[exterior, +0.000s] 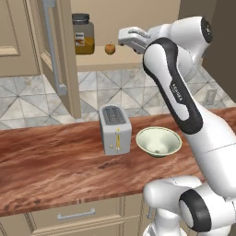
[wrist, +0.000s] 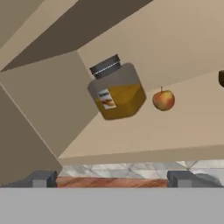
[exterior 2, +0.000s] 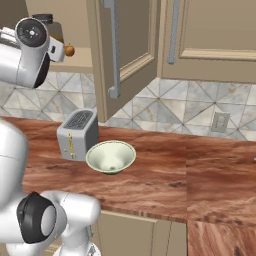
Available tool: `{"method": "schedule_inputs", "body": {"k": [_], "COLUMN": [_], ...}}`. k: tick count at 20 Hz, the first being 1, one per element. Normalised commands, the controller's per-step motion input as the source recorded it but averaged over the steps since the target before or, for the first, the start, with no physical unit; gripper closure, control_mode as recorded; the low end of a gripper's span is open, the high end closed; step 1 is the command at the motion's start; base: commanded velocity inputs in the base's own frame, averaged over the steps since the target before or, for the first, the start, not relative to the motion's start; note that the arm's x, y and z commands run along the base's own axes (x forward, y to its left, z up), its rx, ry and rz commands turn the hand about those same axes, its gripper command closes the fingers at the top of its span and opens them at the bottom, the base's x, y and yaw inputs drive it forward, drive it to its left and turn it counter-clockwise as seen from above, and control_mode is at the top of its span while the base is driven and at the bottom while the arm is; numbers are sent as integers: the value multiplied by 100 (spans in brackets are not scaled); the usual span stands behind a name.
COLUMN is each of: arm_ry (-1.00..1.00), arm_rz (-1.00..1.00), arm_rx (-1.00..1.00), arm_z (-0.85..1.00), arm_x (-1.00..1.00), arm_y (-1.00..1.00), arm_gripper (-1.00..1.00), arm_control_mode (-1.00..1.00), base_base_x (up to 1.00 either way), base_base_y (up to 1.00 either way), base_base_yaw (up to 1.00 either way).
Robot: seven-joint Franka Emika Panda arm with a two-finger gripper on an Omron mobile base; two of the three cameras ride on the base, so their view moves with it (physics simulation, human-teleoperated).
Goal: Open the cabinet. Pick the kiwi and apple from the cabinet and place them into the bowl. Then close the cabinet.
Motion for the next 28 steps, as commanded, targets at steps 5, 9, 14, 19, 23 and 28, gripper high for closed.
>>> {"method": "schedule_inputs", "body": {"k": [5,9,14,19,23,28], "arm_ry": [0,0,0,-4,-10,-2], "arm_rz": [-4,-2,0,0,0,0], "arm_rx": [-23,-22,-4,-1,-3,0], "arm_z": [-17,-23,-9,-18,-29,-19], "arm_x": [0,7,29,37,42,63], "arm_y": [17,18,0,-5,-12,-22], "arm_gripper": [-100,-100,-100,-100,-100,-100], "arm_control_mode": [-100,-100,-100,-100,-100,-100], "base_base_x": [0,0,0,0,0,0], "base_base_y": [0,0,0,0,0,0], "base_base_yaw": [0,0,0,0,0,0]}}
